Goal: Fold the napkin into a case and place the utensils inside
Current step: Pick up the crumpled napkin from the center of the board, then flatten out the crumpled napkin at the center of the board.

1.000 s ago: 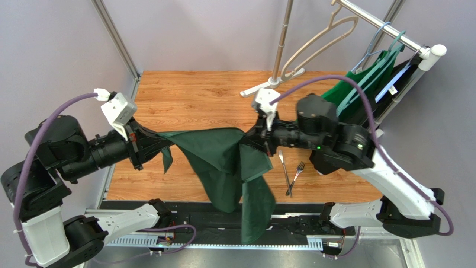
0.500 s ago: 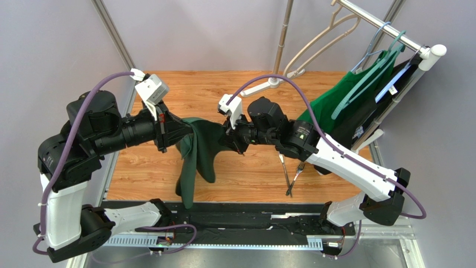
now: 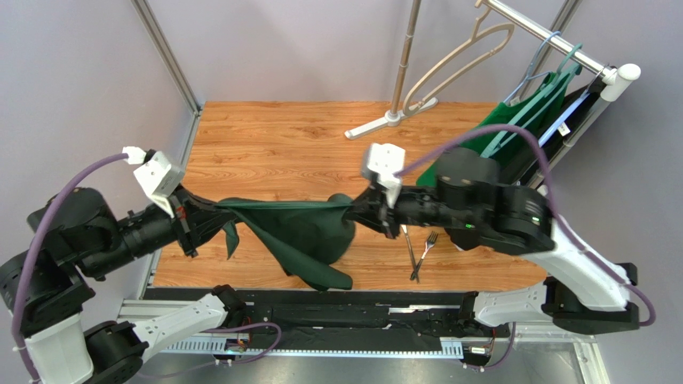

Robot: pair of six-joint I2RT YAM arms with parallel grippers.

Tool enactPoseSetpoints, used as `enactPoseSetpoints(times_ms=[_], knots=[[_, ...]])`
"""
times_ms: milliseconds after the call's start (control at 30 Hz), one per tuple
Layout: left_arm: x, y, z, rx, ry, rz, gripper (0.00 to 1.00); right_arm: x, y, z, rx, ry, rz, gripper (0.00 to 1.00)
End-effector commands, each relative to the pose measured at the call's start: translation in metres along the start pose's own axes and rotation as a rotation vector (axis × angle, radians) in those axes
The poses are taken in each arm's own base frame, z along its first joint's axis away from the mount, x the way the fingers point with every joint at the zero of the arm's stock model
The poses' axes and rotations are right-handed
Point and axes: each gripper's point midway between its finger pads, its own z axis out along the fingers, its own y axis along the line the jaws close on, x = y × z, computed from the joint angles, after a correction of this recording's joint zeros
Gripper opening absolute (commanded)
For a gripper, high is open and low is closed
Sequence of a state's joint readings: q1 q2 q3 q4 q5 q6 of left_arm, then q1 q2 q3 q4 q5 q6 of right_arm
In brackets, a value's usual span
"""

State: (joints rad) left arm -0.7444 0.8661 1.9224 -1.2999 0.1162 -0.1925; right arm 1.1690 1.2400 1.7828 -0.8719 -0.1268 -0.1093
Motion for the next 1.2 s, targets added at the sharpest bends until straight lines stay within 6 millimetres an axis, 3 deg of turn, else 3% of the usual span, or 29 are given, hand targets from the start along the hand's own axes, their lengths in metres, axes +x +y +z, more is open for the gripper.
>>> enactPoseSetpoints(times_ms=[0,100,133,200,233,267,300,333,367,400,433,467,500,533,567,600,633,667,733,800,833,900,933,967,1033,1067,1100,1133,1167], knots=[[-0.002,0.011,-0.005,-0.065,-0.019,-0.006,0.00,-0.031,0.009,-0.055,0.005,-0.113,-0.086,0.00],[0.014,0.030,0.022,-0.164,0.103,-0.029,0.00,-0.029,-0.034,-0.052,0.233,-0.078,-0.088,0.00],[0.017,0.037,0.031,-0.202,0.138,-0.031,0.00,-0.029,-0.057,-0.053,0.320,-0.067,-0.069,0.00],[0.027,0.064,0.058,-0.333,0.240,-0.004,0.00,-0.027,-0.083,-0.037,0.336,-0.066,-0.009,0.00],[0.029,0.079,0.067,-0.389,0.267,-0.009,0.00,-0.023,-0.110,-0.035,0.341,-0.075,0.037,0.00],[0.040,0.090,0.093,-0.388,0.343,-0.029,0.00,-0.012,-0.128,-0.023,0.354,-0.054,0.068,0.00],[0.036,0.103,0.109,-0.391,0.333,-0.046,0.00,-0.008,-0.153,-0.002,0.378,-0.052,0.090,0.00],[0.038,0.139,0.114,-0.480,0.334,-0.119,0.00,0.004,-0.184,0.004,0.424,-0.027,0.120,0.00],[0.056,0.156,0.141,-0.450,0.396,-0.192,0.00,0.008,-0.200,0.015,0.431,-0.012,0.134,0.00],[0.057,0.179,0.157,-0.481,0.375,-0.231,0.00,0.019,-0.226,0.043,0.432,0.027,0.159,0.00],[0.064,0.202,0.164,-0.490,0.386,-0.307,0.00,0.025,-0.250,0.049,0.461,0.036,0.163,0.00],[0.088,0.229,0.190,-0.508,0.469,-0.377,0.00,0.031,-0.265,0.059,0.460,0.047,0.168,0.00],[0.099,0.246,0.200,-0.538,0.511,-0.388,0.00,0.049,-0.296,0.088,0.458,0.084,0.182,0.00],[0.107,0.271,0.207,-0.616,0.539,-0.369,0.00,0.059,-0.319,0.093,0.481,0.098,0.172,0.00],[0.140,0.294,0.233,-0.616,0.640,-0.418,0.01,0.076,-0.337,0.108,0.483,0.125,0.175,0.01],[0.156,0.299,0.236,-0.611,0.722,-0.453,0.04,0.058,-0.353,0.109,0.511,0.081,0.147,0.14],[0.157,0.321,0.240,-0.690,0.729,-0.426,0.22,0.109,-0.384,0.135,0.562,0.175,0.182,0.33],[0.182,0.339,0.250,-0.732,0.792,-0.428,0.37,0.112,-0.395,0.138,0.589,0.183,0.178,0.55],[0.182,0.369,0.242,-0.892,0.804,-0.368,0.49,0.135,-0.416,0.143,0.695,0.234,0.204,0.72],[0.182,0.380,0.238,-0.954,0.807,-0.343,0.52,0.141,-0.408,0.143,0.686,0.264,0.214,0.75],[0.171,0.380,0.232,-0.986,0.779,-0.336,0.55,0.160,-0.398,0.135,0.710,0.329,0.231,0.74],[0.162,0.373,0.233,-0.983,0.714,-0.373,0.58,0.159,-0.390,0.127,0.754,0.307,0.227,0.77],[0.157,0.359,0.225,-0.976,0.685,-0.394,0.59,0.187,-0.380,0.124,0.751,0.366,0.265,0.77],[0.151,0.356,0.230,-0.967,0.616,-0.414,0.59,0.177,-0.372,0.112,0.775,0.334,0.319,0.76],[0.154,0.328,0.227,-0.888,0.575,-0.489,0.59,0.187,-0.359,0.107,0.768,0.344,0.381,0.75],[0.151,0.321,0.236,-0.848,0.513,-0.533,0.59,0.198,-0.345,0.106,0.750,0.358,0.437,0.74],[0.155,0.311,0.242,-0.794,0.491,-0.565,0.58,0.201,-0.333,0.111,0.723,0.350,0.499,0.74],[0.179,0.289,0.248,-0.697,0.517,-0.638,0.57,0.207,-0.326,0.111,0.721,0.363,0.531,0.74],[0.184,0.285,0.257,-0.670,0.487,-0.690,0.56,0.223,-0.315,0.112,0.704,0.403,0.564,0.73]])
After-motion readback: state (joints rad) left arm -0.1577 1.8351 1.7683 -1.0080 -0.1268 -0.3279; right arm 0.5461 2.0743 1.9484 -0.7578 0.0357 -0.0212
